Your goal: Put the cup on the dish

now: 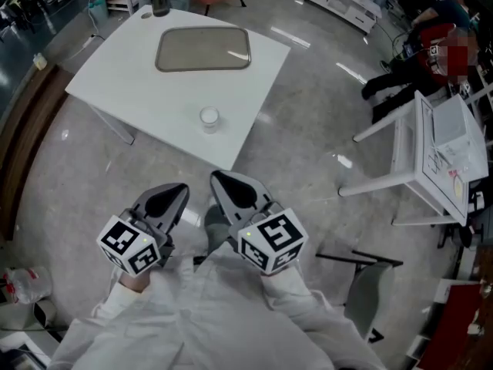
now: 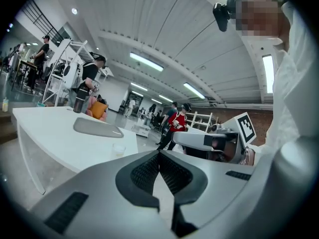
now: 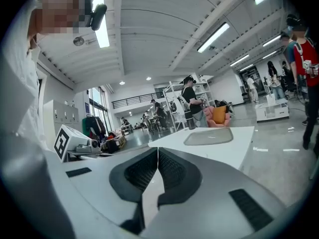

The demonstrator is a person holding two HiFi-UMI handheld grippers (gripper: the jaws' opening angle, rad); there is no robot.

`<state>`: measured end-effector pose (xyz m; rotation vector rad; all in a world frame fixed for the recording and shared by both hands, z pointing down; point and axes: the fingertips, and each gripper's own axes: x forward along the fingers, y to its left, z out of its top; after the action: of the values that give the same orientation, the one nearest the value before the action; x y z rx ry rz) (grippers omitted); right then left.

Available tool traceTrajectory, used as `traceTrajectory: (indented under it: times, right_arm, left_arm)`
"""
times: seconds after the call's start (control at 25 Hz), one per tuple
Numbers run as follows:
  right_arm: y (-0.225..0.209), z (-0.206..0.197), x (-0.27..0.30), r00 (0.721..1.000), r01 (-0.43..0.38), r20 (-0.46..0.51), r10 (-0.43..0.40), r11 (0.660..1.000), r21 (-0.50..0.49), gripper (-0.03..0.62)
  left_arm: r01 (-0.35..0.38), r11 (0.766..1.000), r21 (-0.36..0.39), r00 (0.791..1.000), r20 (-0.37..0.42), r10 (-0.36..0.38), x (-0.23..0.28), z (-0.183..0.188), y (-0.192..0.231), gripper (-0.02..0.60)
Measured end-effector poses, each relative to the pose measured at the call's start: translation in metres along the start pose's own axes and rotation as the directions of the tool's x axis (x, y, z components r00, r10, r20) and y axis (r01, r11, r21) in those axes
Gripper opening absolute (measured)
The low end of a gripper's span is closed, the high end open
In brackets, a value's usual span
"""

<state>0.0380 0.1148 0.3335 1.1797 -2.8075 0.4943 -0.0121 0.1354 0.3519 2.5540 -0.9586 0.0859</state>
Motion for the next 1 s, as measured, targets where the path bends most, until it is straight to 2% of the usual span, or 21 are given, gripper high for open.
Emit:
traceTrajectory:
  times: [0.48, 0.72, 1.0]
  right_arm:
    - [-0.097, 0.050, 0.095, 0.995, -0.081, -0.064, 0.080, 0.997, -0.013, 0.014]
    - [-0.124, 0.064, 0.124, 0.991, -0.121, -0.055, 0.118, 0.991, -0.055, 0.014]
    - [-0.145, 0.060, 0.134, 0.990, -0.120, -0.079, 0.116, 0.992, -0.044, 0.014]
  left_arm:
    - [-0.073, 0.997, -0.013, 0.996, 0.049, 0.073, 0.092, 0.072, 0.091, 0.009]
    - [-0.118, 0.992, -0.046, 0.991, 0.051, 0.120, 0.118, 0.078, 0.125, 0.009]
    - [-0.118, 0.992, -0.053, 0.992, 0.040, 0.120, 0.139, 0.079, 0.132, 0.009]
